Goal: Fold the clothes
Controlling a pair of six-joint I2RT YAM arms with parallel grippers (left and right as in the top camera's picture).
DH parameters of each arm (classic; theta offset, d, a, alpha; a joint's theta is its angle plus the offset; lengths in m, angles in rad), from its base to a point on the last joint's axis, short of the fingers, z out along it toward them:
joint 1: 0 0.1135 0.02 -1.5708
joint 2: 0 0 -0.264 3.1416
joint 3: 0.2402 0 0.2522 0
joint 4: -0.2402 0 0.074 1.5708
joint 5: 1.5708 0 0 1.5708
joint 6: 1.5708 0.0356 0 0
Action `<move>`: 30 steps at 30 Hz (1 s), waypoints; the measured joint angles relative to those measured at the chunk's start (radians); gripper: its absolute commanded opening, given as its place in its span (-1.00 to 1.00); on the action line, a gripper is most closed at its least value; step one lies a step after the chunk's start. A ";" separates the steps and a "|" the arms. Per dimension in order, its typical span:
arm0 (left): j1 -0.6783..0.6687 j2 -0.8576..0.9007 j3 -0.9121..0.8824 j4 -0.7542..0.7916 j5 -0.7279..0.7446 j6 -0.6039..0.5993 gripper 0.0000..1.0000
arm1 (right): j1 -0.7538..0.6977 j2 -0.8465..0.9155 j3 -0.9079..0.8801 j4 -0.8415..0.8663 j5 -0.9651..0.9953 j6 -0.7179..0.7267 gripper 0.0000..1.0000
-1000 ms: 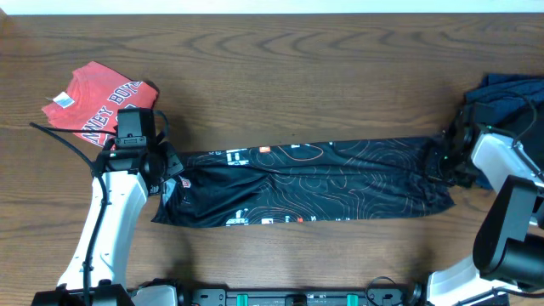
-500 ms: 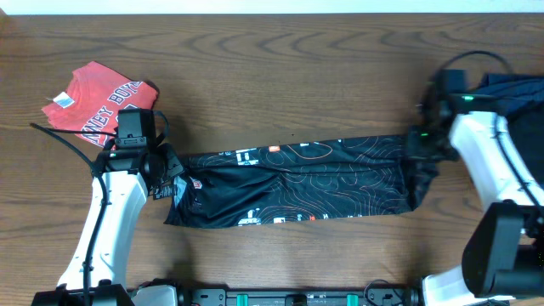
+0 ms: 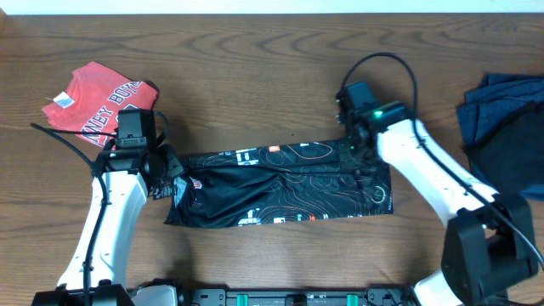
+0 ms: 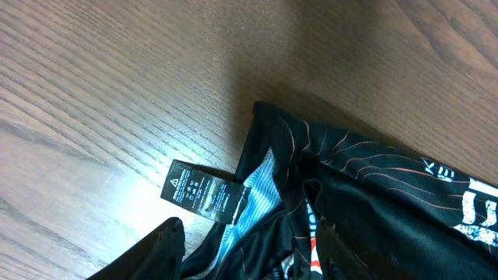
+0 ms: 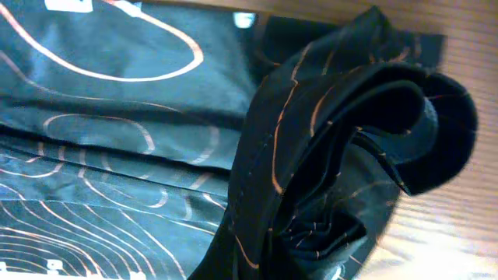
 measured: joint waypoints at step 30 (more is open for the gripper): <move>0.000 0.000 0.000 -0.004 0.000 0.000 0.12 | 0.148 0.079 0.000 0.150 -0.312 -0.141 -0.58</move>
